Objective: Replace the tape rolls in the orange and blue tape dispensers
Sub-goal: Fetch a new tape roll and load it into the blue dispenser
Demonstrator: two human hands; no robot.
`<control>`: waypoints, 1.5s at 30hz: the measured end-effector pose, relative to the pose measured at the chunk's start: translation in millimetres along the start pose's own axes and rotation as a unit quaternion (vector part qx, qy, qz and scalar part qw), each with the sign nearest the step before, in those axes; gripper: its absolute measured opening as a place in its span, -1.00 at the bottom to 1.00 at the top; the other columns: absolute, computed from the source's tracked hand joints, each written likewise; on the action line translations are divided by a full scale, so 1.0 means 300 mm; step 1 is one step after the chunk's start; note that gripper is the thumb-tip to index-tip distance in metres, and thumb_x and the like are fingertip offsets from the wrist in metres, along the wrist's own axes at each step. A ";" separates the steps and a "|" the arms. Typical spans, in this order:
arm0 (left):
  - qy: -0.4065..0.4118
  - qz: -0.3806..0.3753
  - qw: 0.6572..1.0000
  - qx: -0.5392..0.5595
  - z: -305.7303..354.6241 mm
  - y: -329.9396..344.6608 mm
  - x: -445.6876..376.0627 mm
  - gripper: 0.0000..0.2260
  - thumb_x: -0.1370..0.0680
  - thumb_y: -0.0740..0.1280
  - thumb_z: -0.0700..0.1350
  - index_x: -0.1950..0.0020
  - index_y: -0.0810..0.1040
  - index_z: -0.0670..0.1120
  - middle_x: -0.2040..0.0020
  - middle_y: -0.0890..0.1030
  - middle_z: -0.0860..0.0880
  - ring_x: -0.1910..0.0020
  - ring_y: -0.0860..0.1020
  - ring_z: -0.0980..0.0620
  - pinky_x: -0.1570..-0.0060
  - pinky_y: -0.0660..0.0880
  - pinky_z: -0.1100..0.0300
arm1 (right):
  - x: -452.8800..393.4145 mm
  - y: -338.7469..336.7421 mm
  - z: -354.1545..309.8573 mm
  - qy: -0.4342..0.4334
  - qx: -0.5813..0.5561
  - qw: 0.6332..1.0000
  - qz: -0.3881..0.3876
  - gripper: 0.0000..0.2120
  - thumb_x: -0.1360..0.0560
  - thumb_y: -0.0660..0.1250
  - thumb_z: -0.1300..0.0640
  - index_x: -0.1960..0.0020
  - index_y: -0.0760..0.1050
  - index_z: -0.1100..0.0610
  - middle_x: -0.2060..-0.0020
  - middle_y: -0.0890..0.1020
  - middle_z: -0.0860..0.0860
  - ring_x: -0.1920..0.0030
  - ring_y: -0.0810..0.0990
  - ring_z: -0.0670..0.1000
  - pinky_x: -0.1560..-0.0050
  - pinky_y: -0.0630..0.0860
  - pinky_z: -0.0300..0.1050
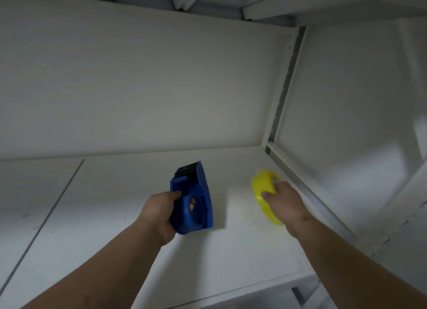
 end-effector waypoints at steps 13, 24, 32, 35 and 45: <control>0.092 -0.040 0.994 0.042 0.247 -0.251 -0.006 -0.58 -0.59 0.28 -0.26 -0.43 0.40 0.02 -0.07 0.67 -0.09 0.00 0.64 -0.14 0.08 0.60 -0.04 | 0.283 0.297 -0.563 -0.051 -0.371 0.912 -0.169 -0.95 -0.52 0.29 0.23 0.06 0.53 0.16 0.20 0.65 0.05 0.21 0.62 0.04 0.20 0.50 -0.07; 0.269 -0.078 0.956 -0.086 0.497 -0.521 0.110 -0.48 -0.22 0.54 0.06 -0.12 0.53 0.41 -0.33 0.49 0.01 -0.24 0.51 0.00 -0.07 0.51 0.12 | 0.515 0.622 -0.851 -0.169 -0.143 0.970 -0.098 -0.68 -0.51 0.30 0.06 -0.24 0.38 0.05 -0.13 0.58 0.03 -0.13 0.55 0.11 -0.18 0.47 0.17; 0.319 0.023 0.942 -0.100 0.537 -0.696 0.151 -0.84 -0.42 0.52 -0.03 0.23 0.67 0.27 0.06 0.64 0.05 0.01 0.59 0.00 0.05 0.54 0.17 | 0.637 0.702 -0.928 -0.243 -0.054 0.962 -0.111 -0.61 -0.53 0.29 0.03 -0.31 0.33 0.10 -0.27 0.50 0.04 -0.26 0.45 0.12 -0.31 0.32 0.13; 0.307 0.051 0.947 -0.078 0.534 -0.744 0.168 -0.82 -0.49 0.47 -0.07 0.29 0.69 0.14 0.22 0.60 -0.05 0.18 0.53 -0.03 0.16 0.49 0.10 | 0.664 0.710 -0.934 -0.261 -0.052 0.954 -0.139 -0.61 -0.52 0.29 0.03 -0.31 0.33 0.10 -0.25 0.52 0.07 -0.23 0.47 0.14 -0.30 0.32 0.14; 0.222 0.061 0.973 -0.003 0.503 -0.854 0.186 -0.84 -0.53 0.42 -0.16 0.26 0.64 -0.10 0.19 0.66 -0.14 0.16 0.63 -0.15 0.01 0.59 -0.04 | 0.745 0.772 -0.913 -0.188 -0.206 0.913 -0.299 -0.81 -0.53 0.31 0.15 -0.14 0.46 0.07 -0.05 0.61 0.06 -0.04 0.58 0.08 0.03 0.49 -0.04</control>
Point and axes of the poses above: each hand's wrist, its own x-axis away from the middle knuckle, its own y-axis out of the palm, z = x × y, the point moved 10 cm from there along -x, towards the middle knuckle
